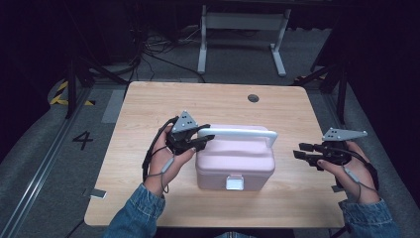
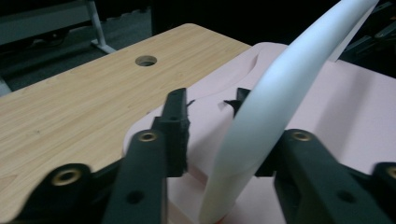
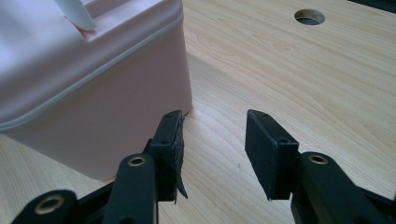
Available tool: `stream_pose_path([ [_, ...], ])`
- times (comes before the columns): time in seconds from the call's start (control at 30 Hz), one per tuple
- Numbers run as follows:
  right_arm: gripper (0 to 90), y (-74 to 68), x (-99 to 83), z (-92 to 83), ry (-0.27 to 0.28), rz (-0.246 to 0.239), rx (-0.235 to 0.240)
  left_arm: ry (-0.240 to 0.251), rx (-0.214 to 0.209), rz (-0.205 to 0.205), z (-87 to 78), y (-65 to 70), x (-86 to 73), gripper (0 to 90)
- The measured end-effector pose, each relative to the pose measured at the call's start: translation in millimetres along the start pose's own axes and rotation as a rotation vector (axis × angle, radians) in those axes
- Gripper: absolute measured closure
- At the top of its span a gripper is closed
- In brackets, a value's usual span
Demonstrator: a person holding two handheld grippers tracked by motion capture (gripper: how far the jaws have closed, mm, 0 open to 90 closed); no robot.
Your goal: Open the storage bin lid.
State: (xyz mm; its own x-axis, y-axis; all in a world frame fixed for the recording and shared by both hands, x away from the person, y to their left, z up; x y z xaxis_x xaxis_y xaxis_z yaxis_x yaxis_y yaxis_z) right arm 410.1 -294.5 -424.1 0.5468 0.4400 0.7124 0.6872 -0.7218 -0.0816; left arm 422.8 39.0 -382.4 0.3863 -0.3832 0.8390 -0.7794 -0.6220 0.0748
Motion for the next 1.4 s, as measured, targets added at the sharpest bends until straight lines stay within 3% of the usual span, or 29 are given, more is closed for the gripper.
stream_pose_path([
  [0.17,59.7,-2.4,1.6,-1.5,0.008,0.034,0.008,-0.011,0.006,0.002,-0.6,2.7,2.8,79.2],
  [0.5,62.6,-8.9,10.3,-10.6,0.062,0.038,0.038,-0.032,-0.001,-0.002,-1.7,2.7,10.9,79.3],
  [0.67,62.8,-16.8,15.9,-15.3,0.094,0.043,0.089,-0.029,-0.005,-0.012,-2.3,-0.2,18.1,79.3],
  [0.87,62.8,-20.0,18.1,-17.9,0.099,0.027,0.091,-0.041,0.008,-0.020,-3.1,-2.9,25.2,79.4],
  [1.4,62.9,-24.5,22.0,-23.0,0.122,0.015,0.104,-0.048,-0.017,-0.078,2.0,-21.8,42.8,79.3],
])
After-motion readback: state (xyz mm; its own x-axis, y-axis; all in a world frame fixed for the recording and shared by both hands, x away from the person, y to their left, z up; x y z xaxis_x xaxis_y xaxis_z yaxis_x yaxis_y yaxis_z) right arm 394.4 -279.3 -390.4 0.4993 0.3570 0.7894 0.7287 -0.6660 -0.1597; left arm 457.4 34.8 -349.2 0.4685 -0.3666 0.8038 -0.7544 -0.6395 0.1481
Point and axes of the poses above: each handheld gripper's, and its own axes: z roughly forward along the jaws, x roughly out of its top, y roughly to its right, the point moved 8 cm from there along z, roughly forward along the jaws, and after that the axes turned 6 degrees about -y, right-handed, at the moved point
